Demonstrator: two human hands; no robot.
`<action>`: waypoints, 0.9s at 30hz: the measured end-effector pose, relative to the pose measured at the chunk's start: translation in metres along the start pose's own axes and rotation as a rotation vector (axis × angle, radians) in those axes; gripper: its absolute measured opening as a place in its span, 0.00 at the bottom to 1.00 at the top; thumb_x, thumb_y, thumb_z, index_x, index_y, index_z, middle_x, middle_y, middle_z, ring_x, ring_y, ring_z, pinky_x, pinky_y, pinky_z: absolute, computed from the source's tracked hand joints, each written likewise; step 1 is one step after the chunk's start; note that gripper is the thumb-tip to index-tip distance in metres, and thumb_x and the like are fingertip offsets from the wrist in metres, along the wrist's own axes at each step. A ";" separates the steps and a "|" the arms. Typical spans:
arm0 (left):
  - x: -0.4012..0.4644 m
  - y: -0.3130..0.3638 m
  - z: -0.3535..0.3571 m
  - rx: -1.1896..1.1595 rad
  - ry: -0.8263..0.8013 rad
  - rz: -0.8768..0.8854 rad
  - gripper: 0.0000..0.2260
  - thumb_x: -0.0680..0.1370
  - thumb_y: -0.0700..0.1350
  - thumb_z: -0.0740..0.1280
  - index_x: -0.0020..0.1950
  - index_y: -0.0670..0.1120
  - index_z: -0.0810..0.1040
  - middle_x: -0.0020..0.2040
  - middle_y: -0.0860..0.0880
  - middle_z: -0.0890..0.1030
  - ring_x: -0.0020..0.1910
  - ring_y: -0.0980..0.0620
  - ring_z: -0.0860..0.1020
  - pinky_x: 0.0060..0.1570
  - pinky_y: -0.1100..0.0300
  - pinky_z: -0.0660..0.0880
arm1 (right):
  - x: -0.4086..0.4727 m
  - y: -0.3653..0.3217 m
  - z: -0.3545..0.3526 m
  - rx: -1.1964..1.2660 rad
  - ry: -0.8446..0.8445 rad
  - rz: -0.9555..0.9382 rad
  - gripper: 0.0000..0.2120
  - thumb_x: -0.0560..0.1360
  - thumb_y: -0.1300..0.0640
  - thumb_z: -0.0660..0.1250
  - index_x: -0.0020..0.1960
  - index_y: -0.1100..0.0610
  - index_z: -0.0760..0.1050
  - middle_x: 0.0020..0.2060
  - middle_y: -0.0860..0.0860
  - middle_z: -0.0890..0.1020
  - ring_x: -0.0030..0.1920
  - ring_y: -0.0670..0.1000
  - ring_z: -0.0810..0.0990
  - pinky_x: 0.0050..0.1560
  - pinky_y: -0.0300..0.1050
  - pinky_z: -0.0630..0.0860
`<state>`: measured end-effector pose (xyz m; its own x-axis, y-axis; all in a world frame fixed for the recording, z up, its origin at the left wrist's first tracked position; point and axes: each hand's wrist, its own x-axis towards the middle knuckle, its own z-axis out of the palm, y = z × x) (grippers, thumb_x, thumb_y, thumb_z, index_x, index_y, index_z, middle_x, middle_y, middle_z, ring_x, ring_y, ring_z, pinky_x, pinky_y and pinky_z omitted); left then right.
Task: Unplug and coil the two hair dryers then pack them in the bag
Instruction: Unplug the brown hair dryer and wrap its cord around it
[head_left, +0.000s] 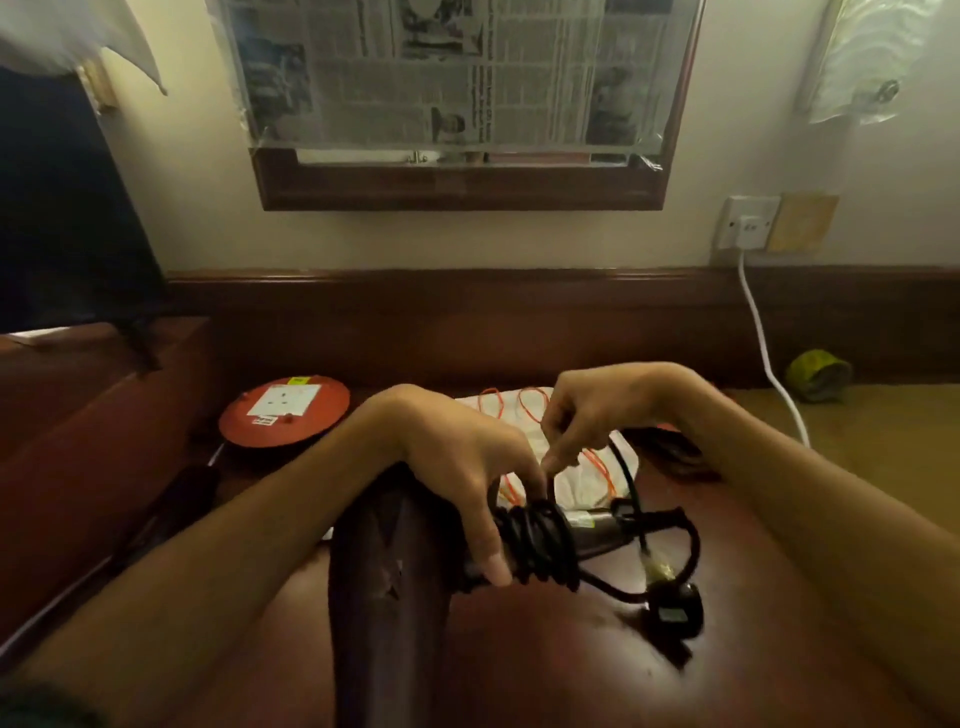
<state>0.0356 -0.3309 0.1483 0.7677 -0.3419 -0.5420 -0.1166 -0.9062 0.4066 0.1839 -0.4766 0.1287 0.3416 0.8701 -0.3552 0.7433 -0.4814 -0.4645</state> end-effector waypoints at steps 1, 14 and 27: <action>0.003 -0.004 0.003 0.069 0.028 -0.071 0.27 0.71 0.53 0.80 0.67 0.47 0.78 0.48 0.58 0.83 0.45 0.61 0.81 0.45 0.68 0.77 | -0.002 -0.020 -0.012 -0.023 -0.041 -0.011 0.16 0.73 0.48 0.77 0.43 0.63 0.83 0.32 0.55 0.73 0.33 0.54 0.67 0.30 0.41 0.65; -0.037 -0.065 -0.018 -0.280 0.385 0.007 0.38 0.74 0.39 0.78 0.80 0.57 0.67 0.52 0.58 0.88 0.47 0.54 0.87 0.47 0.59 0.81 | -0.063 -0.043 0.018 0.170 -0.054 -0.159 0.09 0.84 0.58 0.62 0.61 0.61 0.75 0.32 0.58 0.84 0.27 0.59 0.83 0.34 0.48 0.81; -0.048 -0.043 -0.013 -0.360 0.224 0.200 0.39 0.70 0.33 0.79 0.77 0.55 0.72 0.51 0.36 0.87 0.50 0.35 0.86 0.51 0.47 0.83 | -0.004 0.019 0.021 0.329 -0.029 -0.154 0.07 0.71 0.60 0.73 0.39 0.64 0.80 0.26 0.47 0.76 0.26 0.44 0.73 0.29 0.37 0.69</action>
<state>0.0125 -0.2719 0.1664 0.8742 -0.4033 -0.2705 -0.0809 -0.6701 0.7379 0.1847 -0.4917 0.1039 0.2204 0.9340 -0.2811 0.5582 -0.3571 -0.7489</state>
